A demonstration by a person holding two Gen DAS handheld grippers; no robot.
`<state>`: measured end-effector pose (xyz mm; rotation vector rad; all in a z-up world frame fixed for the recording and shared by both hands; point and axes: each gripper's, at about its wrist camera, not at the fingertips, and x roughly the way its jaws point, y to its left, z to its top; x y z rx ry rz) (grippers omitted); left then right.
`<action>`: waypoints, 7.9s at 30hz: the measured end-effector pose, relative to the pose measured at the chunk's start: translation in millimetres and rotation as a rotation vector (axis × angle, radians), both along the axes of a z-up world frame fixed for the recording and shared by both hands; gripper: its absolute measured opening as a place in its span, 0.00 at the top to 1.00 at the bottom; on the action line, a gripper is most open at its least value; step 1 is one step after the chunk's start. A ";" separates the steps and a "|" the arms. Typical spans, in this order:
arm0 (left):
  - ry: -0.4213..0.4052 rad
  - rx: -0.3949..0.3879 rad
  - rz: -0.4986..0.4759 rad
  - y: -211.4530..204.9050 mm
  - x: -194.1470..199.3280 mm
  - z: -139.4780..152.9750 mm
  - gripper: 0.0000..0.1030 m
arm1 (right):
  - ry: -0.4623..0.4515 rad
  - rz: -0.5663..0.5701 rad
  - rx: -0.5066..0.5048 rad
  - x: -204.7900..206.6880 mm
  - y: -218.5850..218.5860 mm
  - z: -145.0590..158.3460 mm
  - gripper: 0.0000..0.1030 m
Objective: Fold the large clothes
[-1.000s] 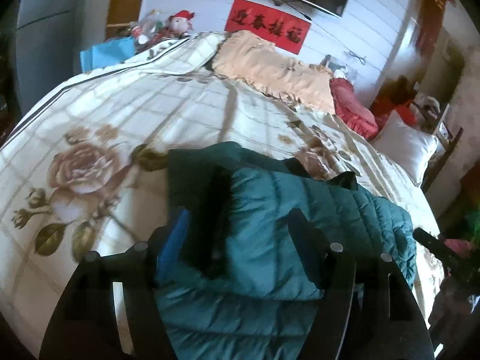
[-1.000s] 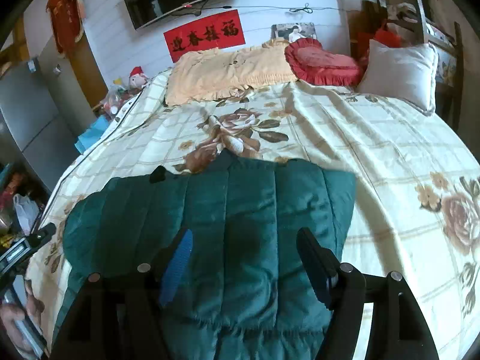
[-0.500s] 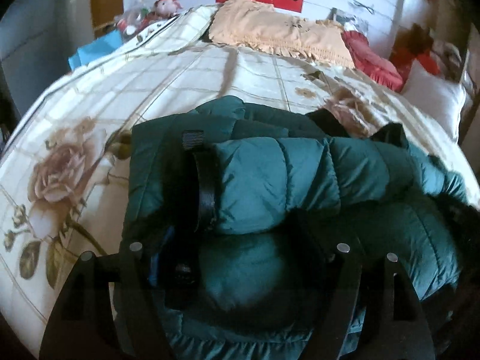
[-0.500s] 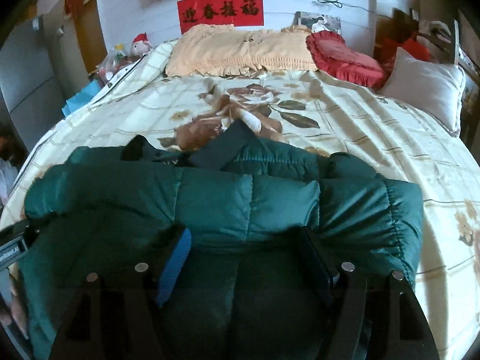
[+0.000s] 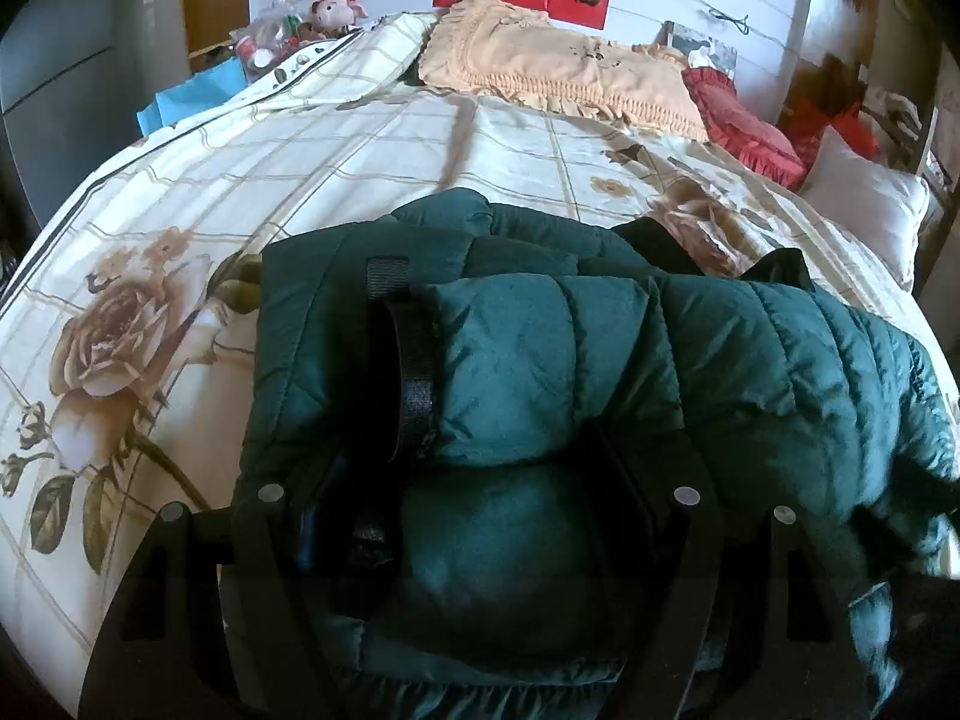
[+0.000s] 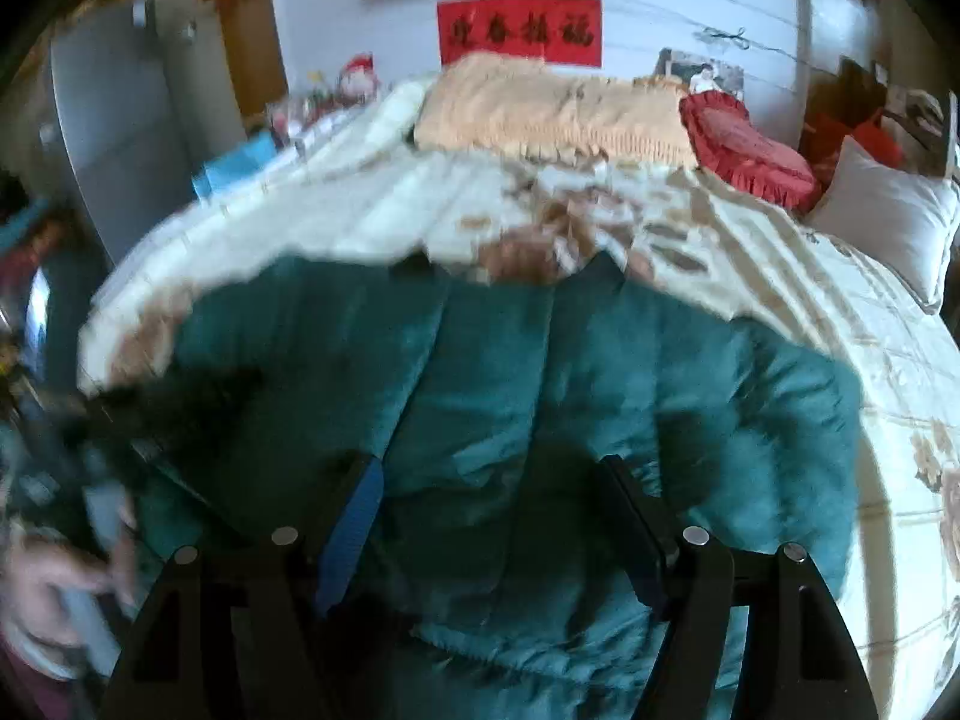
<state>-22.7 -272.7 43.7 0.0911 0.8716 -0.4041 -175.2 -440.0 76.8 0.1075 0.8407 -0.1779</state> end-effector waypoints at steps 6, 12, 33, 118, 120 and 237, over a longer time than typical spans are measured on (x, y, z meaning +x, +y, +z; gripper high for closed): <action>0.000 -0.006 0.000 0.8 -0.1 -0.4 0.26 | 0.019 0.023 0.043 -3.8 -8.4 -0.7 0.31; -0.004 -0.015 0.000 1.9 0.3 0.9 0.26 | -0.079 -0.057 0.065 -35.6 -47.2 32.4 0.26; -0.014 -0.048 -0.007 3.0 1.8 -1.8 0.23 | -0.081 -0.287 0.121 -62.7 -126.8 26.0 0.22; 0.267 -0.097 -0.073 231.6 -242.5 -7.7 0.22 | 0.176 -0.067 0.348 -323.6 -13.7 -31.7 0.14; 0.265 -0.093 -0.073 230.5 -242.3 -7.8 0.22 | 0.174 -0.062 0.348 -322.8 -13.5 -32.4 0.13; 0.025 -0.013 0.124 15.8 66.8 14.1 0.16 | -0.064 -0.097 0.078 60.4 -75.3 39.0 0.23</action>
